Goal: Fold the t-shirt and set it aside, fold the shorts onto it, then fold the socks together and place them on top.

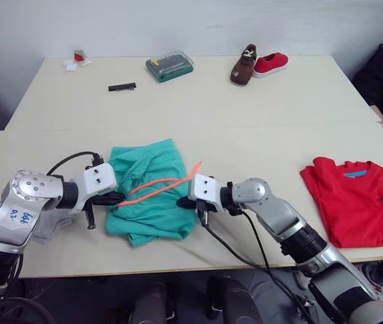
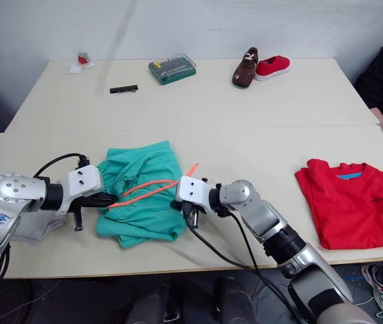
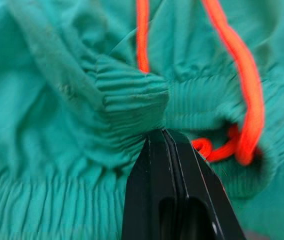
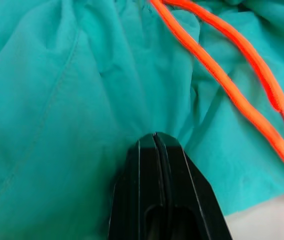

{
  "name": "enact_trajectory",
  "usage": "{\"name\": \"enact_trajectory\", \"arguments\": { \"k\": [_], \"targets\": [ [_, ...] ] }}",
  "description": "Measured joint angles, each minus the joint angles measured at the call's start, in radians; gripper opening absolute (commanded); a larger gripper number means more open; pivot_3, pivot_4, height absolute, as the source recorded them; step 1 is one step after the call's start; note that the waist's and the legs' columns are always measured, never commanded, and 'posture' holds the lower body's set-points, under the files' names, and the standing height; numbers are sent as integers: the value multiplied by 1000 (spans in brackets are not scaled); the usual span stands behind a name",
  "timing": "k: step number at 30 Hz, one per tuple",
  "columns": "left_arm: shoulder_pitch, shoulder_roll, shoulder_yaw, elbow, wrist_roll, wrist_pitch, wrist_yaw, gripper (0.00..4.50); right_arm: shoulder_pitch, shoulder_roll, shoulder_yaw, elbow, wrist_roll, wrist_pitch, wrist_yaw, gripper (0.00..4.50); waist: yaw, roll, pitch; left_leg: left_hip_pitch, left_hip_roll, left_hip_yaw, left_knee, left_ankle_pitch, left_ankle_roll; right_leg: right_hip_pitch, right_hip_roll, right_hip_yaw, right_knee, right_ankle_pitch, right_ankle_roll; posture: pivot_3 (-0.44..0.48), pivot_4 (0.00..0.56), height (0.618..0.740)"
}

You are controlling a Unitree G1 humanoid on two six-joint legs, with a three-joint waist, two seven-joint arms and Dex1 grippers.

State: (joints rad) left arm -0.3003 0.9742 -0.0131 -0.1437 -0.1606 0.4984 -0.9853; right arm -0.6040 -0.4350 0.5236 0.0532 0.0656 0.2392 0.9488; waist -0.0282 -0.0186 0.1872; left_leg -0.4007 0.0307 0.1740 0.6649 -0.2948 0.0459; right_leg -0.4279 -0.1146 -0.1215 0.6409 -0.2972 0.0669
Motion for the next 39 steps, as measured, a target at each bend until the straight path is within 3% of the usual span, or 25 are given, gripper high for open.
{"name": "enact_trajectory", "arguments": {
  "k": [5,8,13,18,22,28,32,39],
  "targets": [
    [-44,-94,83,16,-102,103,37,0,25,46,-106,-98,162,180,39,28,-1,0,0,-3,0,-1,1,0,0,-2,0,0,3,0,0,0,150,740],
    [-64,-97,87,20,-114,109,41,0,-86,111,-182,-124,257,287,29,28,-14,0,0,-2,0,-1,1,1,0,-2,0,-1,5,0,-1,0,150,740],
    [-78,-121,80,81,-107,85,59,0,-328,242,-185,145,157,217,-65,28,-22,0,0,-2,0,-1,0,1,-1,-2,0,-2,6,-1,-2,0,150,740],
    [-81,-153,74,126,-97,54,87,0,-380,353,-134,580,-9,47,-213,28,-25,0,0,-4,-1,0,0,1,-1,-3,0,-2,6,-1,-2,0,150,740],
    [-80,-171,70,160,-78,21,105,0,-445,363,-158,766,-75,-62,-322,28,-30,0,0,-4,-1,0,0,1,-1,-3,0,-2,6,-1,-2,0,150,740],
    [-79,-181,63,172,-70,-9,113,0,-487,330,-264,893,-77,-89,-372,28,-30,0,0,-4,0,0,0,3,-2,-3,0,-1,7,-1,-2,0,150,740],
    [-79,-180,65,188,-73,-9,109,0,-476,312,-368,807,21,-64,-261,28,-32,0,0,-4,0,0,-1,3,-2,-3,1,-1,7,-1,-2,0,150,740],
    [-75,-121,109,77,-162,80,39,0,-285,247,-363,233,187,187,-63,28,-27,0,0,-4,0,-3,-1,2,-2,-2,1,-1,6,-1,-2,0,150,740]
  ]
}}
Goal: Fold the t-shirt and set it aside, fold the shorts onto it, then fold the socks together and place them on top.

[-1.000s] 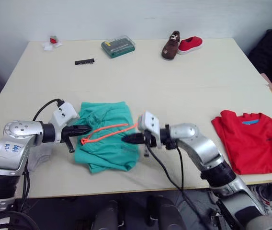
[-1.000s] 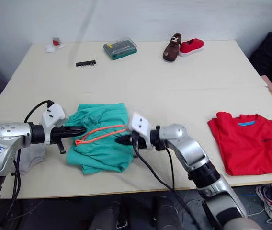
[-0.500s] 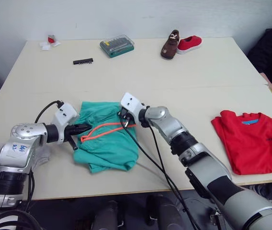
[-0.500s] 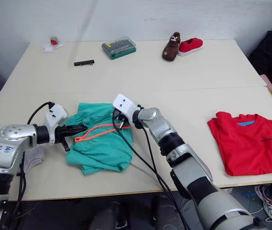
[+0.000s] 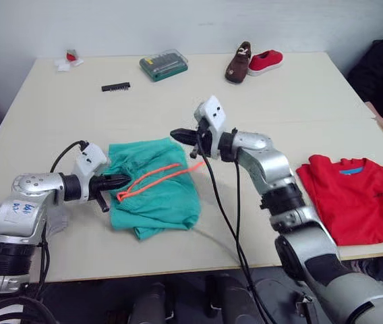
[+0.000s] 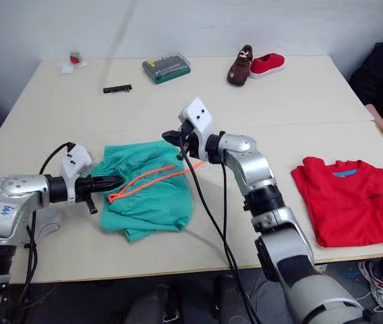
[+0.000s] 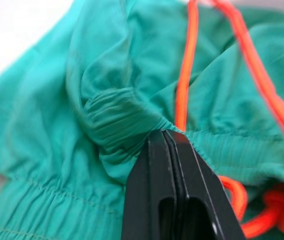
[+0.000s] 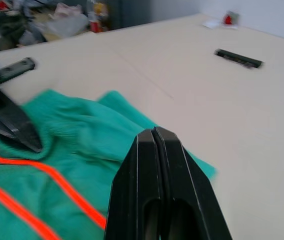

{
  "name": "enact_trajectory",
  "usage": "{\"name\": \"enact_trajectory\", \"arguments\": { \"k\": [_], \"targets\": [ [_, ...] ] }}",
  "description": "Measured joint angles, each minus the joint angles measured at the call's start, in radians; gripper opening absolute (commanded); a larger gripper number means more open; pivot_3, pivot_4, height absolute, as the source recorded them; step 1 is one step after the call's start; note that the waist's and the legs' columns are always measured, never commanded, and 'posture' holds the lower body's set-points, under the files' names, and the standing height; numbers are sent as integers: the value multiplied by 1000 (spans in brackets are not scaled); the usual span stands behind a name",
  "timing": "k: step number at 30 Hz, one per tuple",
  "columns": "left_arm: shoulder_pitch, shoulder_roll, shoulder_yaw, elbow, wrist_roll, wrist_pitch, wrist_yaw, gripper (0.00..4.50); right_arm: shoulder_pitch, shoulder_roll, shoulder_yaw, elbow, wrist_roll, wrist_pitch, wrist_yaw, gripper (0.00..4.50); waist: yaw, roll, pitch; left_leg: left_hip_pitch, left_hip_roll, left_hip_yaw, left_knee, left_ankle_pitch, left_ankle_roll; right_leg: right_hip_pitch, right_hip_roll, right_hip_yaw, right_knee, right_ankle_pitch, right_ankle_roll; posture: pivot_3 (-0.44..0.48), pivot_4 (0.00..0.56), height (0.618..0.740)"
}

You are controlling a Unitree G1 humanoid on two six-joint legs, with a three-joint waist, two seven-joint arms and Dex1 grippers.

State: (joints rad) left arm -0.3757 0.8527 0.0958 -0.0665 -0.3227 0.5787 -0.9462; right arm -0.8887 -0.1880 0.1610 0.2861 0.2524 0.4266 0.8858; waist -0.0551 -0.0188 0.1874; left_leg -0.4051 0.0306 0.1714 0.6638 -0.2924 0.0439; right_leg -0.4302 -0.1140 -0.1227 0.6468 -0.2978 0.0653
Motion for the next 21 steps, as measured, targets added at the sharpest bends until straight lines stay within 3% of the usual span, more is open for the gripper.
{"name": "enact_trajectory", "arguments": {
  "k": [4,7,12,16,21],
  "targets": [
    [-17,82,44,-63,-66,74,-57,0,114,-68,82,-209,21,107,59,28,2,0,0,0,0,0,0,0,0,0,0,0,-1,0,0,0,150,740],
    [-73,136,28,-130,-133,157,-126,0,177,-126,193,-252,-61,54,76,28,4,0,0,0,0,0,0,0,0,0,0,0,-1,0,0,0,150,740],
    [-223,56,-132,-133,-88,131,-125,0,238,-123,315,-199,-174,-37,66,28,14,0,0,1,-1,2,0,1,0,0,1,1,0,0,0,0,150,740],
    [-318,-102,-338,136,94,-38,-90,0,247,-117,314,-161,-217,-110,41,28,22,0,0,2,0,3,2,1,0,0,3,1,-1,0,0,0,150,740],
    [-476,-209,-434,583,260,-349,-53,0,335,-189,292,-250,-213,-143,71,28,29,-2,-2,2,0,2,3,1,0,1,2,1,-3,0,0,0,150,740]
  ]
}}
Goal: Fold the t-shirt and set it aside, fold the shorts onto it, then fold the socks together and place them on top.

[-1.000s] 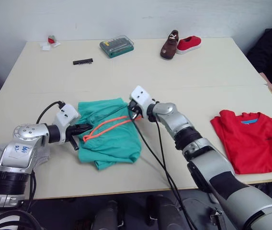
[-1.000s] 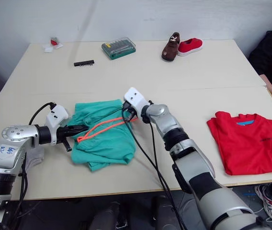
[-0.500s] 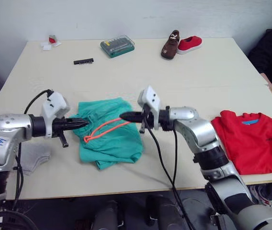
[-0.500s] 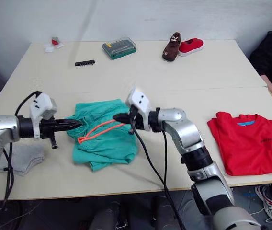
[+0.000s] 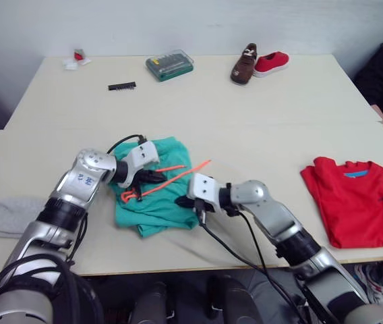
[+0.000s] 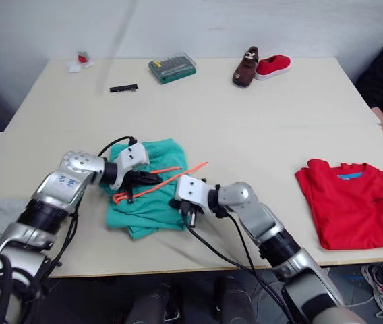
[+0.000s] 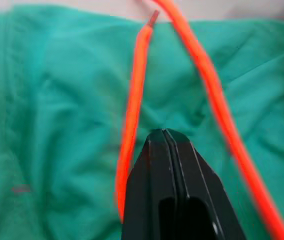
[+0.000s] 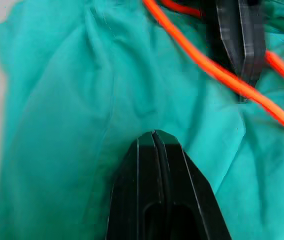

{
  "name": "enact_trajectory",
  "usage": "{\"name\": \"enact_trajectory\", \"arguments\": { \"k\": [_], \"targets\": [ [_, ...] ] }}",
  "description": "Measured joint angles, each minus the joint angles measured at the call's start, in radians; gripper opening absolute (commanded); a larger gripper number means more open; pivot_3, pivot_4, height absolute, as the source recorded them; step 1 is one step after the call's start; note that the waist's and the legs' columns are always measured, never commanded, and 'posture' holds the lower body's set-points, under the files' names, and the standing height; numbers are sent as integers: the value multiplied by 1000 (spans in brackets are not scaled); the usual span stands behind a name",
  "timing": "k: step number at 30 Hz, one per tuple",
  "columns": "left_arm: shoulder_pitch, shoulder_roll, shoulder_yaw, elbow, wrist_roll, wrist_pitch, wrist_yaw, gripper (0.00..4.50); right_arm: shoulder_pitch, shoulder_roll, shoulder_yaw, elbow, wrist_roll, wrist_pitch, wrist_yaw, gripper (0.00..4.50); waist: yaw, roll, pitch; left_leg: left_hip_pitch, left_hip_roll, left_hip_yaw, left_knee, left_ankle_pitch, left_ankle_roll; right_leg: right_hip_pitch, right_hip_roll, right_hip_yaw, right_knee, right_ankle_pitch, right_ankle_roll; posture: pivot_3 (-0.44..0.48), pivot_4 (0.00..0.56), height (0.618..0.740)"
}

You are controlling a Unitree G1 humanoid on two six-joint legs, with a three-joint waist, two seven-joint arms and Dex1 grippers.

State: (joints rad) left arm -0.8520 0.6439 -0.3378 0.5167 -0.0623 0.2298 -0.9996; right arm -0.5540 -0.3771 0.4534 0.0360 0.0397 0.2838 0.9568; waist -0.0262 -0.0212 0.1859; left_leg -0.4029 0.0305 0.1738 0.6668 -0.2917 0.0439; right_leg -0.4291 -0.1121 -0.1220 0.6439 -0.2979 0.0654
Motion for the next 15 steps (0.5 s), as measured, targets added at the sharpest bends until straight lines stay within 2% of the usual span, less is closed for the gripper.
{"name": "enact_trajectory", "arguments": {
  "k": [2,4,8,11,15],
  "targets": [
    [-77,-6,5,171,50,-104,32,0,68,-52,-18,-98,21,33,20,28,0,0,0,0,0,0,1,0,1,0,-2,0,0,0,0,0,150,740],
    [-112,-9,21,267,70,-160,41,0,128,-98,-43,-176,45,70,33,28,-1,0,0,0,0,0,1,-1,2,0,-2,0,0,0,0,0,150,740],
    [-117,-14,83,303,31,-172,-41,0,225,-130,-129,-285,127,193,15,28,-3,-1,0,-1,0,-1,1,0,1,-1,-2,-1,1,0,0,0,150,740],
    [-75,22,139,186,-28,-130,-132,0,225,-126,-267,-337,240,334,-28,28,-5,0,0,-2,0,-2,1,0,1,-1,-2,-1,2,0,0,0,150,740],
    [4,84,230,-69,-145,35,-208,0,110,-128,-479,-346,411,564,-96,28,-2,0,0,-1,0,-3,2,0,1,0,-2,-2,1,0,0,0,150,740]
  ]
}}
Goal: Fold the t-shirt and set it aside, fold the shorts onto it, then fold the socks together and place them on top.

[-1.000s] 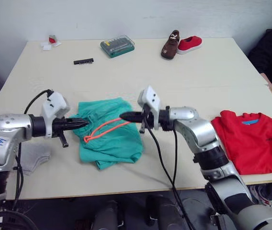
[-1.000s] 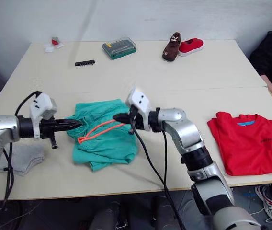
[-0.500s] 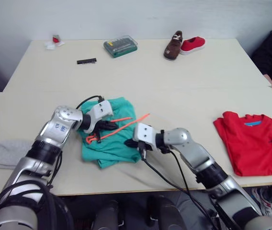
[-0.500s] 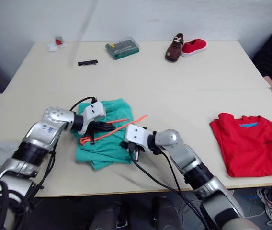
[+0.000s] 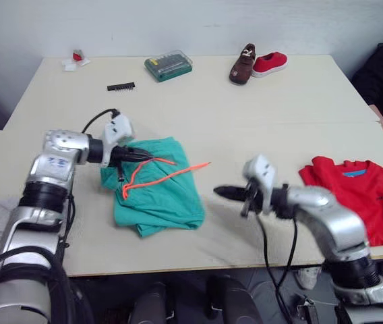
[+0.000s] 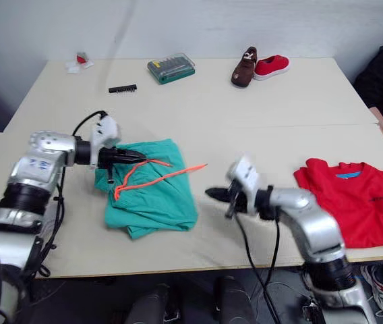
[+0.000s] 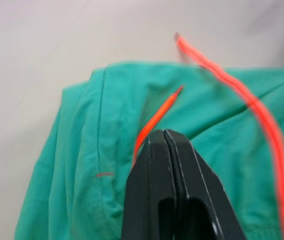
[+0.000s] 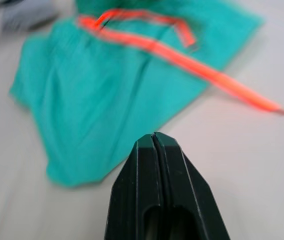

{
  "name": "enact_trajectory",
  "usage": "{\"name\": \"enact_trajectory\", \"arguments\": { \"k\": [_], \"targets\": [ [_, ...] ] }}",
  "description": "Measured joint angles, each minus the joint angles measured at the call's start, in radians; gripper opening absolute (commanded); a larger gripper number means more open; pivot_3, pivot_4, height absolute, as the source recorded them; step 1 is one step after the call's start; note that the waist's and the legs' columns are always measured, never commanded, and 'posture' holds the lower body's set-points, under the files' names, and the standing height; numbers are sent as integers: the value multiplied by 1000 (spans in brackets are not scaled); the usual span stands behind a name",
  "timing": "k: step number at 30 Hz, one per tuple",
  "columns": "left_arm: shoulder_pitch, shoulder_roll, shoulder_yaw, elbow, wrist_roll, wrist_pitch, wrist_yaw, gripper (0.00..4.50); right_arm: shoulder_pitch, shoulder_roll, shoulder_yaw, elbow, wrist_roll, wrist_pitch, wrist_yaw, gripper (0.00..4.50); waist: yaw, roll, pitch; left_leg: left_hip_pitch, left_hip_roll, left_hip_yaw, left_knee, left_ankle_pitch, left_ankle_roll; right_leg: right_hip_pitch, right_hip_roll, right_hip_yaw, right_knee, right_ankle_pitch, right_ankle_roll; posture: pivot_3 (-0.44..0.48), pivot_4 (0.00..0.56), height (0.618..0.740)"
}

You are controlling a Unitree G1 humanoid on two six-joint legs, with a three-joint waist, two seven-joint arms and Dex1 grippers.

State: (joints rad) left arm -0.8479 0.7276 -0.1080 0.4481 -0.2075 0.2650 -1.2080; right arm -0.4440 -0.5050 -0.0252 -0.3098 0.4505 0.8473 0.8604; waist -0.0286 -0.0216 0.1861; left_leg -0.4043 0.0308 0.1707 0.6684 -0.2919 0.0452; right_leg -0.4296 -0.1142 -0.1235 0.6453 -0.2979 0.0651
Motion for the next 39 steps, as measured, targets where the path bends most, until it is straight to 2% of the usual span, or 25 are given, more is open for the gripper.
{"name": "enact_trajectory", "arguments": {
  "k": [2,5,8,12,14,15,16,17,27,32,35,39],
  "targets": [
    [27,19,32,-104,-43,77,-8,0,-42,4,-29,7,52,80,-21,28,2,0,0,0,0,-1,0,0,0,1,0,0,0,0,0,0,150,740],
    [123,57,54,-277,-75,160,-8,0,-102,29,-27,94,117,209,-46,625,0,0,0,0,-1,0,-1,0,1,1,0,0,0,0,0,0,150,740],
    [190,72,58,-359,-83,210,4,0,-149,73,-22,199,155,290,-56,1600,0,0,0,0,-1,0,0,0,1,1,0,0,0,0,0,0,150,740],
    [201,81,79,-426,-101,260,36,0,-229,166,18,382,152,319,-82,2950,-2,0,0,0,-1,1,-1,1,1,0,0,0,1,0,0,0,150,740],
    [211,99,102,-450,-117,281,37,428,-252,189,50,463,140,314,-80,3765,-2,0,0,0,-1,1,-2,1,1,0,0,0,2,0,0,0,150,740],
    [219,109,111,-454,-121,289,37,594,-261,200,60,493,133,307,-76,4033,-3,0,0,-1,-1,1,-2,1,1,0,0,0,2,0,0,0,150,740],
    [229,116,118,-458,-123,296,37,916,-279,209,67,517,132,297,-66,4407,-5,0,0,0,-1,1,-2,1,1,0,0,0,2,0,0,0,150,740],
    [235,119,122,-464,-125,299,36,1227,-300,217,81,543,125,282,-58,4500,-7,0,0,0,-1,1,-2,1,1,1,0,0,2,0,0,0,150,740],
    [265,154,142,-489,-129,292,60,4439,-426,400,144,794,42,115,-9,4500,-47,0,0,2,0,2,-4,2,-3,0,2,2,7,-1,-1,0,150,740],
    [271,161,151,-518,-141,295,68,4477,-503,477,98,962,33,67,-26,4500,-58,0,0,4,1,2,-5,3,-4,0,2,2,8,-1,-2,0,150,740],
    [283,171,170,-521,-143,297,78,4500,-530,487,85,1022,27,49,-32,3872,-57,0,0,4,1,2,-5,3,-5,0,2,3,8,-1,-2,0,150,740],
    [307,176,174,-528,-143,298,93,4500,-525,467,95,1024,-8,36,-29,2422,-52,0,0,3,0,1,-5,3,-5,0,1,3,8,-1,-3,0,150,740]
  ]
}}
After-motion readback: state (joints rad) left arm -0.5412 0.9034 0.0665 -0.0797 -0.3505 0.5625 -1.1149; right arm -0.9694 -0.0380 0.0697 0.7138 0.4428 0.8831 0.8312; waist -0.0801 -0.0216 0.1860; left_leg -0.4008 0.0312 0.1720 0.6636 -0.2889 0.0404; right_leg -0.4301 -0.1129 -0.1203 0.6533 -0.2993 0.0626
